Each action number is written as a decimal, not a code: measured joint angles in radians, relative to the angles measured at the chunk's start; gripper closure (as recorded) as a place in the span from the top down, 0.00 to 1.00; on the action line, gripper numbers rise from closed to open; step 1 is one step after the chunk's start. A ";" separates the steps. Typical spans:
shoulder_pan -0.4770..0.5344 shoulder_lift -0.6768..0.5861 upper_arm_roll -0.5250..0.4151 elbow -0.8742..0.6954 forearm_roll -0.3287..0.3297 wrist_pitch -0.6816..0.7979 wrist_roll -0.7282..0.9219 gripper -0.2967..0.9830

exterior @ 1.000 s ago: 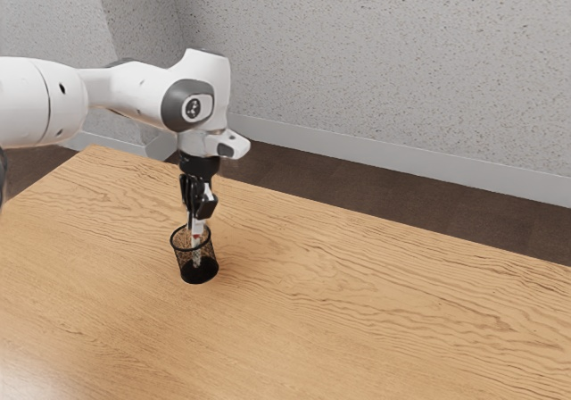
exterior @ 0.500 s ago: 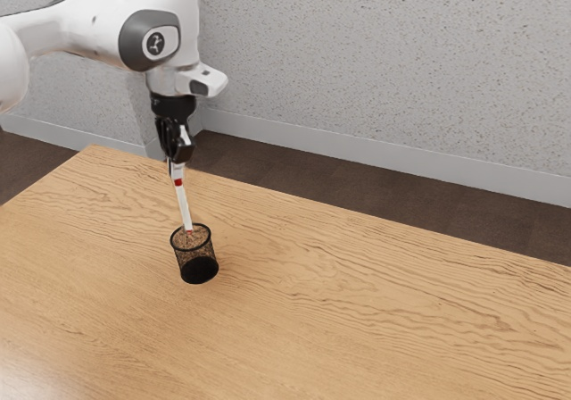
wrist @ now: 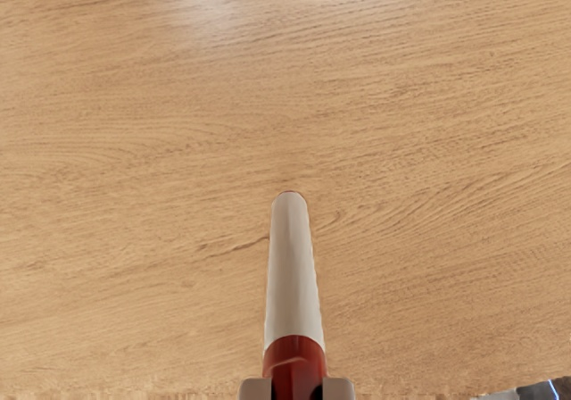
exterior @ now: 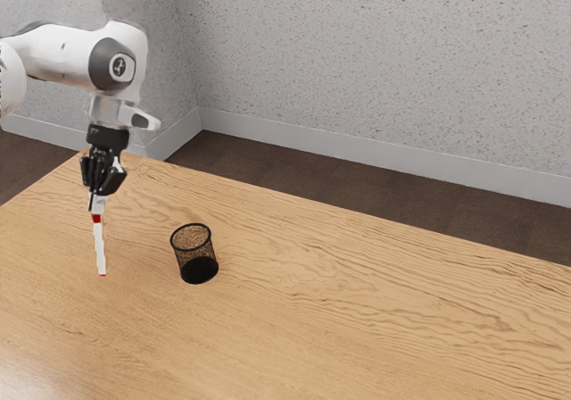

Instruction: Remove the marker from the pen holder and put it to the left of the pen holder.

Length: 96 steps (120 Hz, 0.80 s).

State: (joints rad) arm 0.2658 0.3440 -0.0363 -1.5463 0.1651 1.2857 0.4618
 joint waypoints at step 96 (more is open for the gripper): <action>0.034 -0.071 -0.305 0.023 -0.014 0.139 0.014 0.73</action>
State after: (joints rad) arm 0.2999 0.2733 -0.3410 -1.5233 0.1509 1.4250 0.4761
